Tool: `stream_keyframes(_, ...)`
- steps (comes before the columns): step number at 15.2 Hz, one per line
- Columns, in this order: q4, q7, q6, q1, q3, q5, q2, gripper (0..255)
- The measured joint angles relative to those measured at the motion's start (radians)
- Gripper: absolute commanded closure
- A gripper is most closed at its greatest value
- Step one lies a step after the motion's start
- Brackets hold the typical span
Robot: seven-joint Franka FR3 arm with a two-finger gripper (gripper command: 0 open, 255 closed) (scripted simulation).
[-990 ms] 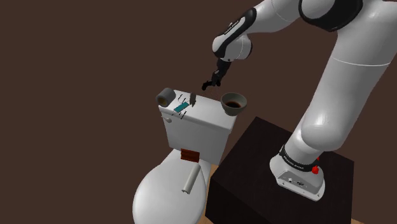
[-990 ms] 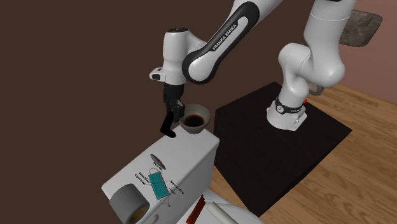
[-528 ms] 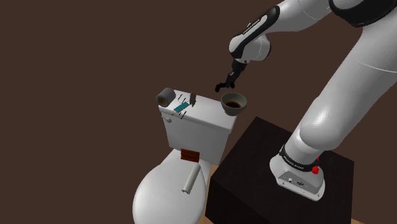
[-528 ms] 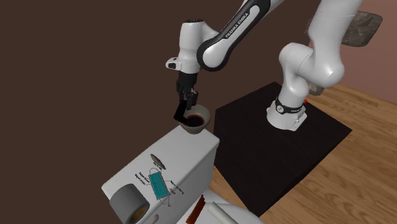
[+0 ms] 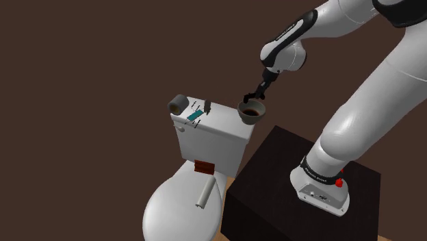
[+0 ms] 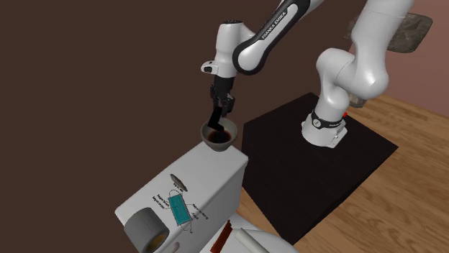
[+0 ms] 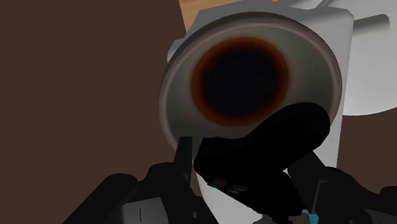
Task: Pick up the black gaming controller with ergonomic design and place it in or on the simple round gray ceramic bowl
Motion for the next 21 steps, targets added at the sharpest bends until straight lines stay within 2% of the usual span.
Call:
stream_keyframes(4,-0.013,-0.060,0.051,0.020,-0.009,0.074,0.050,255)
stream_keyframes(11,-0.004,-0.216,0.122,0.043,-0.003,0.266,0.166,255)
stream_keyframes(17,-0.002,-0.232,0.128,0.042,0.000,0.287,0.177,255)
stream_keyframes(18,-0.002,-0.232,0.128,0.042,0.000,0.287,0.177,0)
stream_keyframes(21,-0.002,-0.233,0.128,0.042,0.000,0.287,0.177,0)
